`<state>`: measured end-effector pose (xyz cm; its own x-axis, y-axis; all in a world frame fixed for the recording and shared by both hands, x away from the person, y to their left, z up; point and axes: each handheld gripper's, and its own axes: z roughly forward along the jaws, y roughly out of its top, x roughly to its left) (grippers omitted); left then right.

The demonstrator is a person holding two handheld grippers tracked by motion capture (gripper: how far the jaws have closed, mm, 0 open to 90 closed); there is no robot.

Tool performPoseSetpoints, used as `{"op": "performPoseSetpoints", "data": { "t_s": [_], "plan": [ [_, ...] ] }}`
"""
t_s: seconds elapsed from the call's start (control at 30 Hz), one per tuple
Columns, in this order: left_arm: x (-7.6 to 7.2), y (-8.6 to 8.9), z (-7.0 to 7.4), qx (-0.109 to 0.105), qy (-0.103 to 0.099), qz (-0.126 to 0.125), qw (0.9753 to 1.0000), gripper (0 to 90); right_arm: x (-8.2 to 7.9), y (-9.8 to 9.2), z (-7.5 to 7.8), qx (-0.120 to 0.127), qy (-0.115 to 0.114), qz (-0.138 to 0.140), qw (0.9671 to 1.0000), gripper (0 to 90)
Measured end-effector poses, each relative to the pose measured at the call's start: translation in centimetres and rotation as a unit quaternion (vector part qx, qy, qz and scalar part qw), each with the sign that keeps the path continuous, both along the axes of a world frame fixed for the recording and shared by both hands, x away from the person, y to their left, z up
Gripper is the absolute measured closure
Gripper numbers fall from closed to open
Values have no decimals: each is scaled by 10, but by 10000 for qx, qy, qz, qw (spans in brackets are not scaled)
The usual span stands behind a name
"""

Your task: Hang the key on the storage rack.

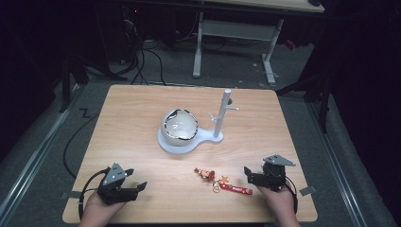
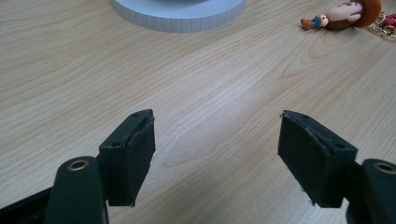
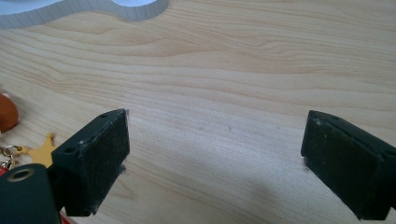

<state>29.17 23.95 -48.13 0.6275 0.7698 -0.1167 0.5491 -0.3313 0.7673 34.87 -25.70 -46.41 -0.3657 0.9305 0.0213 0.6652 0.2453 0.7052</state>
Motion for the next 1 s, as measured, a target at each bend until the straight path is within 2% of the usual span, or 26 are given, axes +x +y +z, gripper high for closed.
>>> {"op": "performPoseSetpoints", "data": {
  "t_s": [0.2, 0.47, 0.9, 1.0],
  "plan": [
    [-1, -1, 1, 25, -12, -33, 10000, 280, 0, -5, 1, 59, 40, -73, 9999, 84],
    [-3, 5, 1, -66, -8, 70, 10000, 280, 0, -5, 3, 101, 34, -96, 9999, 88],
    [-5, 4, 2, -49, -8, 30, 10000, 280, 0, 1, 6, 287, 88, 226, 9993, 87],
    [-5, 4, 2, -62, -11, 24, 10000, 280, -1, 5, 8, 247, 79, 326, 9991, 88]
  ]
}}
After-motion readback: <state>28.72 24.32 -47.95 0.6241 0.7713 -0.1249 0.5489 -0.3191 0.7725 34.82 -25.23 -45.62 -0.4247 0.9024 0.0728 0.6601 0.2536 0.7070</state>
